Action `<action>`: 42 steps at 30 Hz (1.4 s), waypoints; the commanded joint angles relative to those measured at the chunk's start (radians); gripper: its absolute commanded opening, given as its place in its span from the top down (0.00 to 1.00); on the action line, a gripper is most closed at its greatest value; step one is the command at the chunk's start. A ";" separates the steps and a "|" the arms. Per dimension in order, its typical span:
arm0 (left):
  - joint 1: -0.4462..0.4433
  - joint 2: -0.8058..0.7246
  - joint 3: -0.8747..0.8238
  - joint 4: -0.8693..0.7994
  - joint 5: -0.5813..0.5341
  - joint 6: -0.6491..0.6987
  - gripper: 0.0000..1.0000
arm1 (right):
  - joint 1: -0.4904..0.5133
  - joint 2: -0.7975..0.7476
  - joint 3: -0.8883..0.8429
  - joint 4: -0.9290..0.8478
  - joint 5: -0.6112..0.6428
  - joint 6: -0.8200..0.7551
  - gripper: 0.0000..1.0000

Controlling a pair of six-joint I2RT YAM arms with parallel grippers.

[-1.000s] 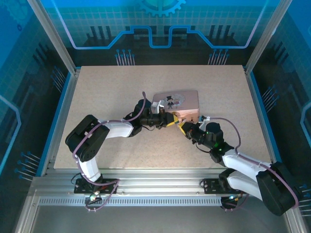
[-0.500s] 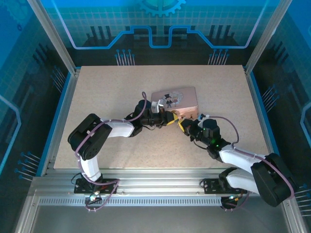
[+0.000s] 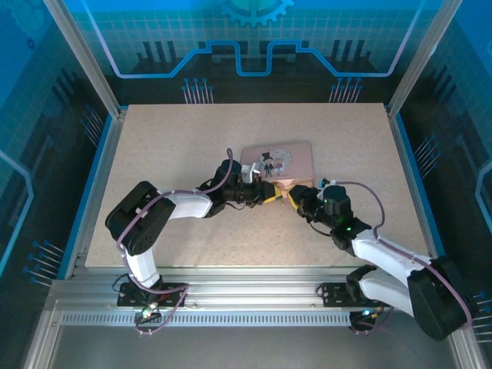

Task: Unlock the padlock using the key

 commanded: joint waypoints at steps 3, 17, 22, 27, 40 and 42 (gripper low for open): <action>0.002 -0.059 0.044 -0.172 -0.001 0.083 1.00 | -0.059 -0.142 0.019 -0.294 -0.015 -0.157 0.67; -0.020 -0.092 0.129 -0.334 -0.059 0.133 0.99 | -0.004 -0.067 0.175 -0.558 -0.056 -0.581 0.70; -0.021 -0.094 0.147 -0.359 -0.065 0.138 0.99 | 0.101 0.027 0.276 -0.609 0.018 -0.758 0.69; -0.021 -0.091 0.151 -0.371 -0.065 0.142 0.99 | 0.172 0.103 0.352 -0.641 0.094 -0.880 0.60; -0.018 -0.089 0.147 -0.363 -0.053 0.139 0.99 | 0.259 0.165 0.363 -0.628 0.190 -0.997 0.49; -0.018 -0.090 0.146 -0.359 -0.049 0.136 0.98 | 0.269 0.185 0.374 -0.632 0.204 -1.003 0.51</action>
